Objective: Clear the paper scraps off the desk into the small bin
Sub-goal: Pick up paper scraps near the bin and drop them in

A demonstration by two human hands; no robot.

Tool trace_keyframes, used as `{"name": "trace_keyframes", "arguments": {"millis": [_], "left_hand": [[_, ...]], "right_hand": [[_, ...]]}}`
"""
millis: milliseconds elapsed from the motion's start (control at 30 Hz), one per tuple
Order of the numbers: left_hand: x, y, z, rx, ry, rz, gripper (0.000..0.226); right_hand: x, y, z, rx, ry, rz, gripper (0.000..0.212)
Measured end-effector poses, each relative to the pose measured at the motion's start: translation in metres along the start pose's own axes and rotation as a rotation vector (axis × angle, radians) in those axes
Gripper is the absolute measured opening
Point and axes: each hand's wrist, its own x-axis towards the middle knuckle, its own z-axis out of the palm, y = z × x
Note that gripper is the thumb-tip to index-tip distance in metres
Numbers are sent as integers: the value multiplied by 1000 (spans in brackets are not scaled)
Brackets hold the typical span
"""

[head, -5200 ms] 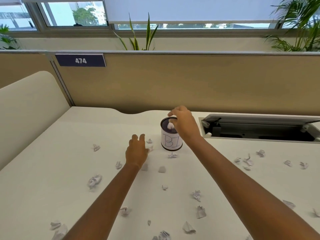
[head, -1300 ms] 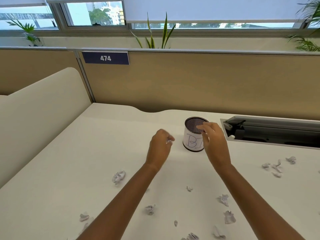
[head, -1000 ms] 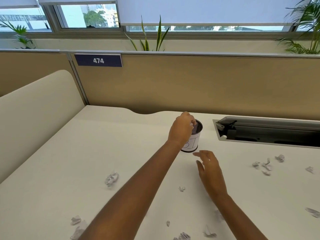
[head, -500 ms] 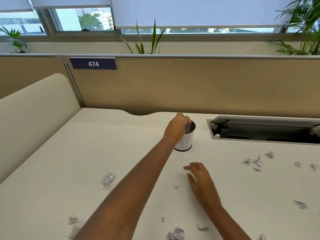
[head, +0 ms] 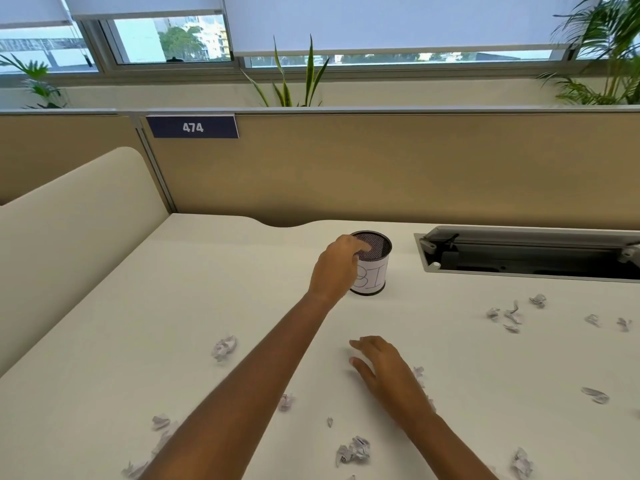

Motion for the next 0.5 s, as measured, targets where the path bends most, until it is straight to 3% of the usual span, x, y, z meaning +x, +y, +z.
{"name": "trace_keyframes", "arguments": {"millis": [100,300,500], "left_hand": [[-34,-29,-7,156,29,-92,32],[-97,-87,-26,426,-111,-463,42],[-129,-108,-41,315,-146,-751,56]], "right_hand": [[-2,-19,12,-24,-82,15,43],[-14,-68,40,-1,-220,-8,49],[-27,-94,54,-112,-261,-172,33]]}}
